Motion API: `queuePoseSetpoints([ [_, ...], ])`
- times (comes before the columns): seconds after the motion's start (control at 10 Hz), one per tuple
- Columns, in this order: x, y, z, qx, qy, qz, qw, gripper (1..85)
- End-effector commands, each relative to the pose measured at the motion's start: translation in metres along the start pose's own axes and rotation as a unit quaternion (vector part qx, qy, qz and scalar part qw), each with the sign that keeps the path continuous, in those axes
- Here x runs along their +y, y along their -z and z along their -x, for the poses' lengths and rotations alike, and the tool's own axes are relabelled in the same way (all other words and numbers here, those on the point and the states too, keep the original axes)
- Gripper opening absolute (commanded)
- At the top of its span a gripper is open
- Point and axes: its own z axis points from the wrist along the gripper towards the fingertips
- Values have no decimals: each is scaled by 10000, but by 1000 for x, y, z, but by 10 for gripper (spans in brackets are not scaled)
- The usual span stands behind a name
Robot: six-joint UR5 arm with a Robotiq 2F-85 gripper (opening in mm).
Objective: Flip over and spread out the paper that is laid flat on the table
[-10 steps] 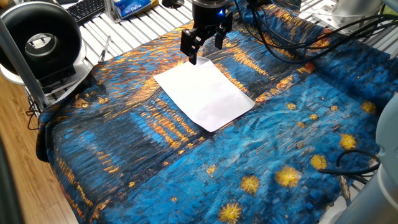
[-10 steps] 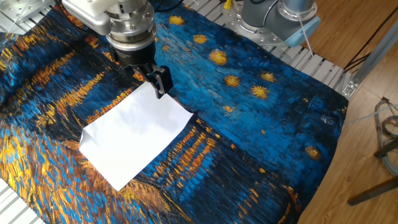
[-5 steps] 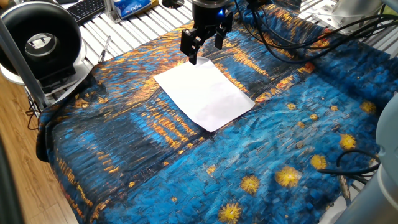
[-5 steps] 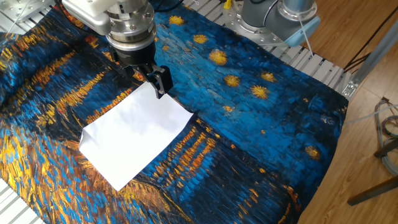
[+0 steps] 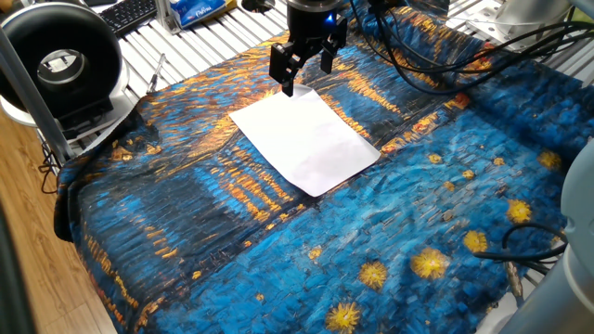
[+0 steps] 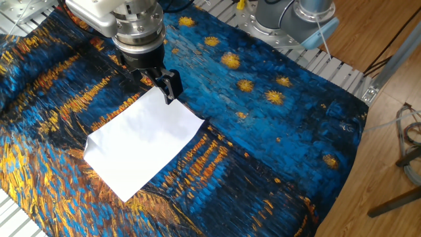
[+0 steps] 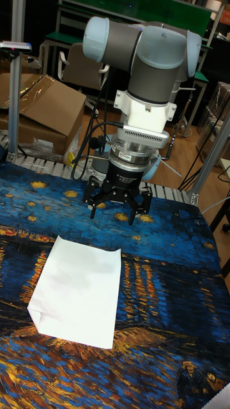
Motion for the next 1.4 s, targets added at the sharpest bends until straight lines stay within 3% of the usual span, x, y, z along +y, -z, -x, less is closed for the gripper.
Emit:
queuePoseSetpoints([
  [0.0,3,0,4,-71,739,9,9972,10],
  [1.3,2,0,4,-74,762,-46,9971,10],
])
